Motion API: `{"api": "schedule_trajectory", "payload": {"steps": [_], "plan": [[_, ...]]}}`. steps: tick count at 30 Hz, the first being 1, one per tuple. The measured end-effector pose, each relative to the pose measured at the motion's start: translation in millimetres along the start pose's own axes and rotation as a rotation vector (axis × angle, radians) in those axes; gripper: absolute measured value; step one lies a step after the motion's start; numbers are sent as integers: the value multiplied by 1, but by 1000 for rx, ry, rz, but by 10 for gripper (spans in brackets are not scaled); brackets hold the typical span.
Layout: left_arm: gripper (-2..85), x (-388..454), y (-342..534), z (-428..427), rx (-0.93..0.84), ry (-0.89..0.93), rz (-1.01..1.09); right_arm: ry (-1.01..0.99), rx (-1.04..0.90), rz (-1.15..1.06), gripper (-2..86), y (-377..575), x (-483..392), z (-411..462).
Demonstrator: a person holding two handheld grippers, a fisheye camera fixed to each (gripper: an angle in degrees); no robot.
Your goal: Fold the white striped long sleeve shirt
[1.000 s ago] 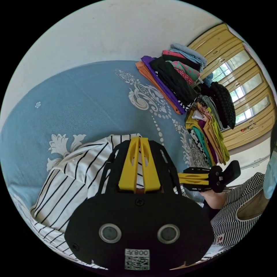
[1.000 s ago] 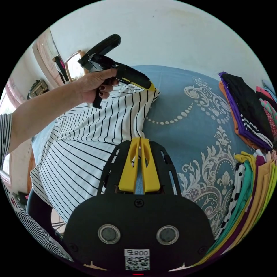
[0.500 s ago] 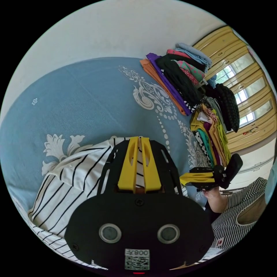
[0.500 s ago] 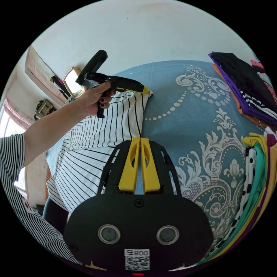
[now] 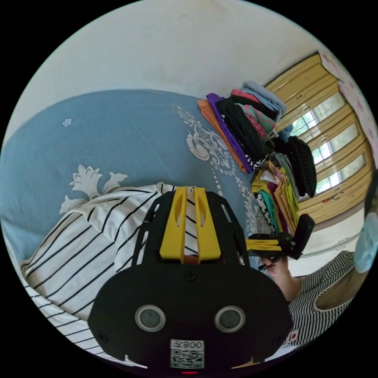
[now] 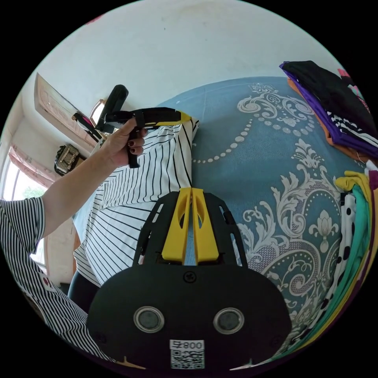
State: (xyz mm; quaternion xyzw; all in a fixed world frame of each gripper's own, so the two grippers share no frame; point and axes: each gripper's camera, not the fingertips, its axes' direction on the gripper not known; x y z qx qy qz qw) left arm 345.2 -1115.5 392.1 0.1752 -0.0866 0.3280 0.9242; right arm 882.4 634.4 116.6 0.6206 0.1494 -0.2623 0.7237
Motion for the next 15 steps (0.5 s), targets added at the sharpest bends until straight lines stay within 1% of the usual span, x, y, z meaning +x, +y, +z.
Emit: {"api": "schedule_trajectory", "payload": {"steps": [4, 6, 8, 10, 11, 13, 15], "plan": [[17, -15, 15, -46, 119, 129, -95, -24, 1, 20, 1, -12, 12, -7], [12, -11, 24, -62, 137, 156, -84, -32, 2, 26, 1, -18, 15, -11], [8, 1, 32, -70, 99, 157, -48, -45, 6, 34, 1, -25, 18, -16], [4, 22, 42, -71, -4, 85, 11, -71, 21, 44, 0, -33, 22, -28], [4, 27, 44, -71, -28, 56, 24, -74, 28, 47, 0, -36, 23, -32], [3, 38, 52, -68, -119, -32, 45, -38, 52, 66, 0, -44, 24, -48], [3, 43, 59, -72, -150, -65, 43, -47, 71, 65, 0, -52, 23, -59]]}}
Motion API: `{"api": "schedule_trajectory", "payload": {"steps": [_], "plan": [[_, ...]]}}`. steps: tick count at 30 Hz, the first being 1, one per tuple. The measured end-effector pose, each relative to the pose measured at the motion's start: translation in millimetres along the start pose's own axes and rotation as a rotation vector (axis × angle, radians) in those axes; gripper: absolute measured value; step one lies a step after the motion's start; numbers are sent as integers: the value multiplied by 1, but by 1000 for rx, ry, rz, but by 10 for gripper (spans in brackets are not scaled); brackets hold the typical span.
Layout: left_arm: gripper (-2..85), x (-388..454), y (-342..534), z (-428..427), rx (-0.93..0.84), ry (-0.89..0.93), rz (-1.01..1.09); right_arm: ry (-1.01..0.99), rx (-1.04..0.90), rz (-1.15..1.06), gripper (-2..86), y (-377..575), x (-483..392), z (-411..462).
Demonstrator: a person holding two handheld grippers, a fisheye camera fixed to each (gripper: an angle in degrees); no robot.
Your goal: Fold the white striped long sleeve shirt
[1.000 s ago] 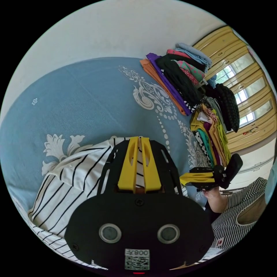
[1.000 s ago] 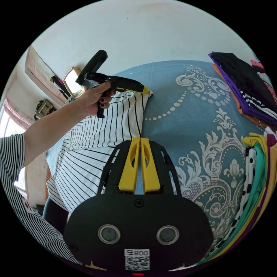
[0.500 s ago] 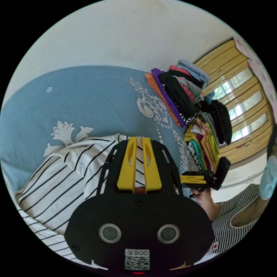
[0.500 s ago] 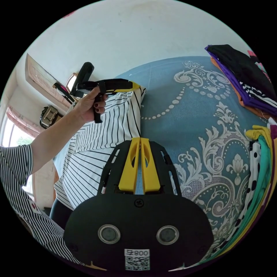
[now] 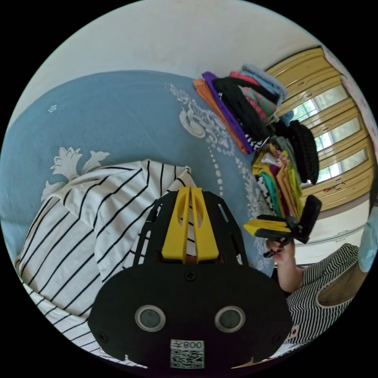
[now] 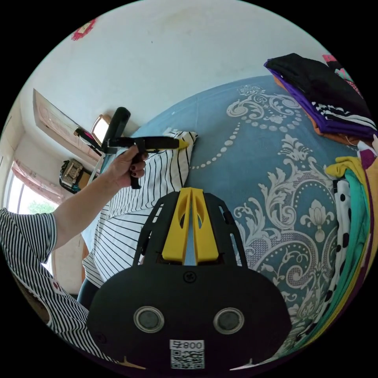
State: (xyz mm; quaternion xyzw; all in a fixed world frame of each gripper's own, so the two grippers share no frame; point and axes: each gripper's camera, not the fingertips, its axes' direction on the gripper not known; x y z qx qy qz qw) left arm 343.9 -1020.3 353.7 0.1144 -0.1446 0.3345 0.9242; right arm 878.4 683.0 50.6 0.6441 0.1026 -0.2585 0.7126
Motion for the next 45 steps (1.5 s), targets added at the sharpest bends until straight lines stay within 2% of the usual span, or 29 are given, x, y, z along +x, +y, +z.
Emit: {"api": "schedule_trajectory", "payload": {"steps": [3, 7, 9, 15, 18, 20, 24, 29, 34, 38, 41, 45], "plan": [[2, 8, 19, -28, 36, 35, 3, -27, 19, -56, 0, -19, -17, -10], [2, 21, 56, -72, 65, 11, 18, 108, -110, -109, 0, -47, -43, 11], [2, 22, 73, -80, 16, -3, -4, 99, -93, -103, 0, -59, -49, 8], [2, 53, 160, -174, 154, -51, 25, 123, -45, -79, 0, -101, -70, -24], [2, 51, 202, -190, 17, -114, -27, 174, -30, -100, 0, -126, -94, -37], [2, 50, 229, -215, 64, -67, -55, 229, -95, -121, 1, -140, -106, -27], [2, 63, 308, -305, 248, -54, -91, 290, -91, -157, 1, -173, -138, -33], [3, 51, 437, -403, 384, -169, -283, 304, -85, -166, 1, -217, -171, -47], [10, 11, 586, -513, 652, -199, -621, 277, -100, -129, 1, -275, -205, -66], [24, -10, 676, -588, 816, -265, -785, 327, -113, -77, 1, -320, -242, -90], [40, -33, 743, -648, 865, -307, -867, 306, -91, -130, 1, -362, -304, -102], [65, -76, 824, -734, 897, -345, -972, 196, -133, -280, 1, -433, -422, -68]]}}
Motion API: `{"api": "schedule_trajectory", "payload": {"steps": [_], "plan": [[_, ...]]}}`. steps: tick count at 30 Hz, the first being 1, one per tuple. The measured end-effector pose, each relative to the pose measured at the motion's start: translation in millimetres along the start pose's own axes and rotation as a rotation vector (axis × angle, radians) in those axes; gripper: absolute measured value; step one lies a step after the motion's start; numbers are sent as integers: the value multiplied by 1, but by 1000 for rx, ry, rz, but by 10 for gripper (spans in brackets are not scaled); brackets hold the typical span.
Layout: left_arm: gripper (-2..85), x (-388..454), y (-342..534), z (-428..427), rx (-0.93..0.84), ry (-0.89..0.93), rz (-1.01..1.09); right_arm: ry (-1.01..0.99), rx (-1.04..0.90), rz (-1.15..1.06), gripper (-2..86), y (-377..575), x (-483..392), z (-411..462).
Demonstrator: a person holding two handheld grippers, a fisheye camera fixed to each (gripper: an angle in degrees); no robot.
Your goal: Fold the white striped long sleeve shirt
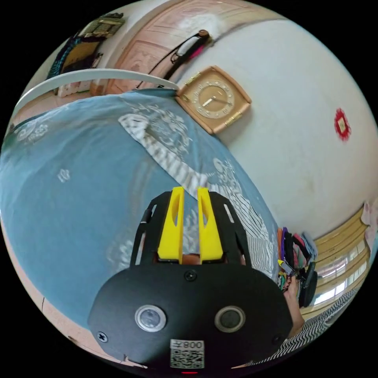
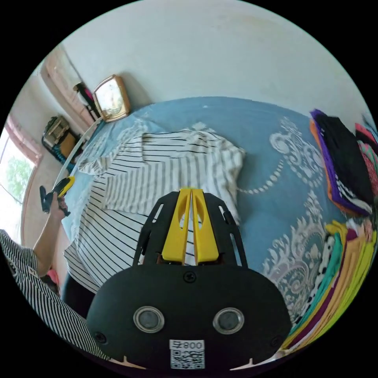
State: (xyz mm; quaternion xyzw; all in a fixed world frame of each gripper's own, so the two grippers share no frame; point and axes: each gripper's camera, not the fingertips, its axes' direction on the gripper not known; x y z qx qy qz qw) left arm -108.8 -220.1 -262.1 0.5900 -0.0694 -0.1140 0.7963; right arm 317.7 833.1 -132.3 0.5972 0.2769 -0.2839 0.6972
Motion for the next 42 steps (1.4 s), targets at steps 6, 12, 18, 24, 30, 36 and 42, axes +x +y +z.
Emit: {"api": "schedule_trajectory", "payload": {"steps": [6, 12, 18, 24, 30, 36, 42], "plan": [[80, -86, -105, -68, -32, -61, -70, -271, -92, -321, 3, -154, -187, 50], [86, -110, -170, -99, -143, -93, 32, -349, -193, -493, 4, -271, -342, 96], [26, -136, -193, -168, -70, -64, 9, -315, -306, -512, 2, -343, -414, 117], [17, -193, -159, -283, 138, 259, -78, -320, -329, -489, 4, -387, -451, 101], [13, -275, -105, -326, 70, 300, -386, -339, -309, -490, 15, -421, -496, 55], [10, -298, -81, -374, 66, 329, -452, -469, -314, -622, 31, -442, -587, 26], [13, -301, -82, -416, 71, 264, -396, -519, -293, -767, 50, -479, -695, 25]]}}
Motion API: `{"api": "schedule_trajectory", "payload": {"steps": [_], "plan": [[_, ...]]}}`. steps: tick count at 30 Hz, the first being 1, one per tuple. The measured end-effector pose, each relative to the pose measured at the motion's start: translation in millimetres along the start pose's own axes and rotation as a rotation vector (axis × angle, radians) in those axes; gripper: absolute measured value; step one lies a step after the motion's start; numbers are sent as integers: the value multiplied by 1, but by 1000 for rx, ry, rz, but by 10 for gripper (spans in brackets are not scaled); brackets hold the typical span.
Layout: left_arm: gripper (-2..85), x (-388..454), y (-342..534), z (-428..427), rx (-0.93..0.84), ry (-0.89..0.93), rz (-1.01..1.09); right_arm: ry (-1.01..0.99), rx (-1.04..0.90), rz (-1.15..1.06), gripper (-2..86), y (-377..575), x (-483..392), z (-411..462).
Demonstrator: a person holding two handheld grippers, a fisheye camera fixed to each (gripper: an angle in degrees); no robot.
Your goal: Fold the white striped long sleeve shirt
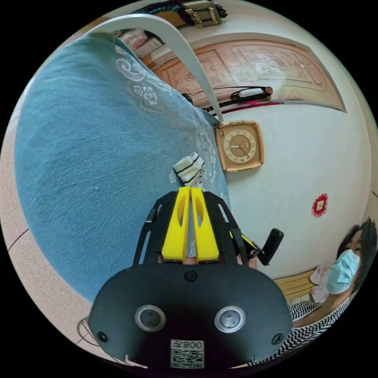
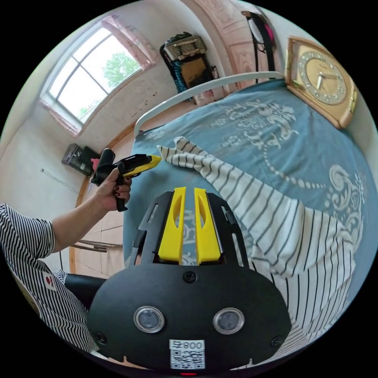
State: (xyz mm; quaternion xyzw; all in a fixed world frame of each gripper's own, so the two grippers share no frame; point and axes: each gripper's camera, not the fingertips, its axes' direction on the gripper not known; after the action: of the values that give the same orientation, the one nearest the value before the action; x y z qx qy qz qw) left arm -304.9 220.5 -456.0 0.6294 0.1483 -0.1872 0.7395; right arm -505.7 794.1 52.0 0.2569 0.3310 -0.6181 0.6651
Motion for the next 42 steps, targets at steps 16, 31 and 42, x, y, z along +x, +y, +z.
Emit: {"api": "schedule_trajectory", "payload": {"steps": [16, 31, 42], "plan": [[9, 46, 19, -34, -55, -27, 235, -192, 30, 50, 57, -76, 2, 23], [7, 101, 156, -17, -136, 15, 417, -827, 180, 633, 76, 65, 111, 85], [9, 135, 223, 29, -262, -79, 594, -763, 101, 632, 40, 122, 131, 128]]}}
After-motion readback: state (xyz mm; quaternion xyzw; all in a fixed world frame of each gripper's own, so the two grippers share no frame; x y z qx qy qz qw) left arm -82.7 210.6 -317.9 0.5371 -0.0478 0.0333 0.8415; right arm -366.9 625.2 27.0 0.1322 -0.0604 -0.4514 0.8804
